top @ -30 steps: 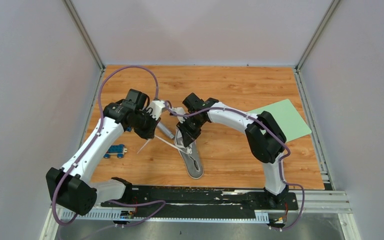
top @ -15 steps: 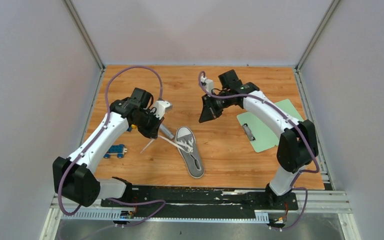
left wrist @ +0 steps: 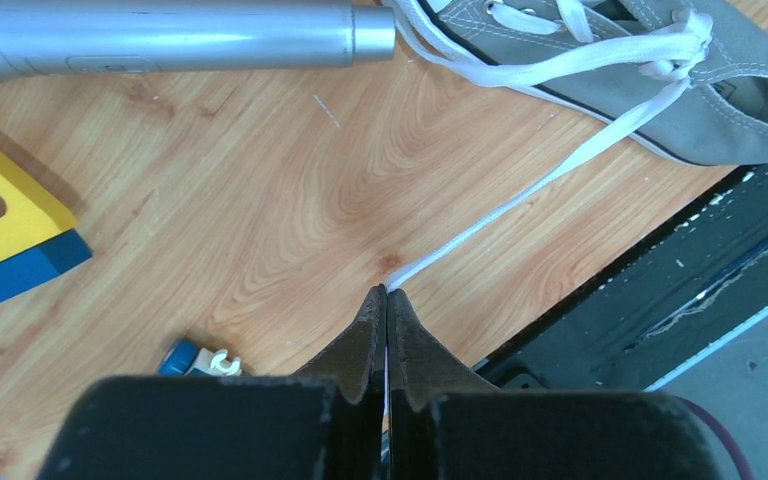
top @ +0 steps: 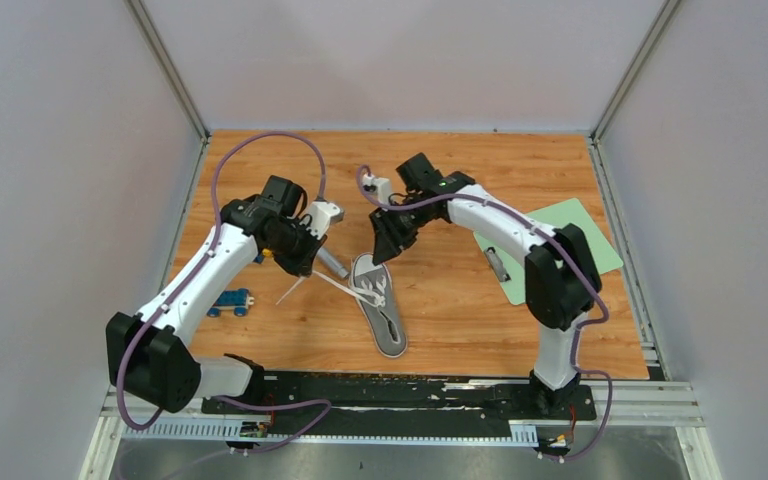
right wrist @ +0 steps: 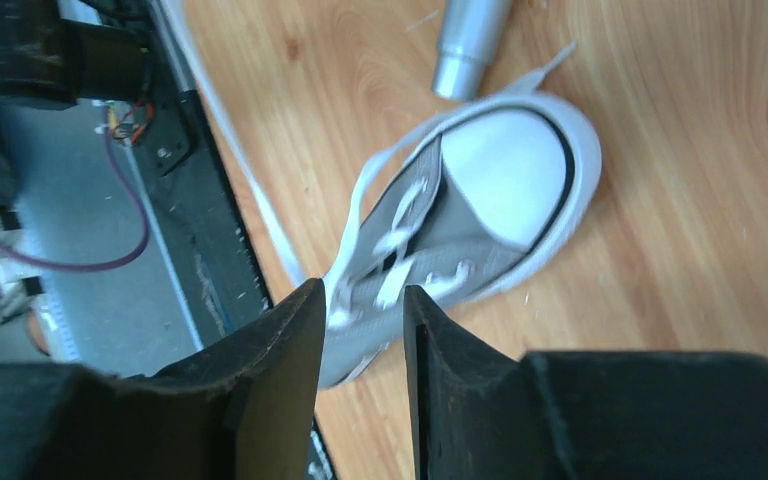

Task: Tie the shoes
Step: Wrap the shoelace around the shoelace.

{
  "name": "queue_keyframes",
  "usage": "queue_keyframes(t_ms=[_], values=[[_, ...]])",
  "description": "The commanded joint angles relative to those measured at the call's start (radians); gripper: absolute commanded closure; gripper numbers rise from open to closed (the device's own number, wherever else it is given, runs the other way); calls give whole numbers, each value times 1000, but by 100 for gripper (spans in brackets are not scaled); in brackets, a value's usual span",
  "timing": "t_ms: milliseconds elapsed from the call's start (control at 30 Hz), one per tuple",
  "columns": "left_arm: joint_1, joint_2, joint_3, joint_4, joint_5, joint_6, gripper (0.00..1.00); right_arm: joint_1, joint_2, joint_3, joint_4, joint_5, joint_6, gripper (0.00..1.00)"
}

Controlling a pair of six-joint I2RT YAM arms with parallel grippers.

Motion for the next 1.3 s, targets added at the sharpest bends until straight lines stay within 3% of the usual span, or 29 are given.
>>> queue_keyframes(t_ms=[0,200,633,733,833,1000,1267], values=[[6,-47,12,-14,-36,80,100,87,136,176,-77,134,-80,64],[6,-44,5,-77,-106,156,100,182,261,303,-169,227,-133,61],[6,-110,-71,-81,-149,133,96,280,288,235,-178,288,-162,56],[6,-107,-72,-78,-149,133,96,287,307,242,-194,293,-160,64],[6,-107,-77,-78,-149,135,96,285,296,232,-199,301,-155,82],[6,-96,-75,-96,-105,156,98,221,148,171,-161,253,-129,100],[-24,2,-24,-123,-15,197,100,74,-70,138,-121,11,-112,100]])
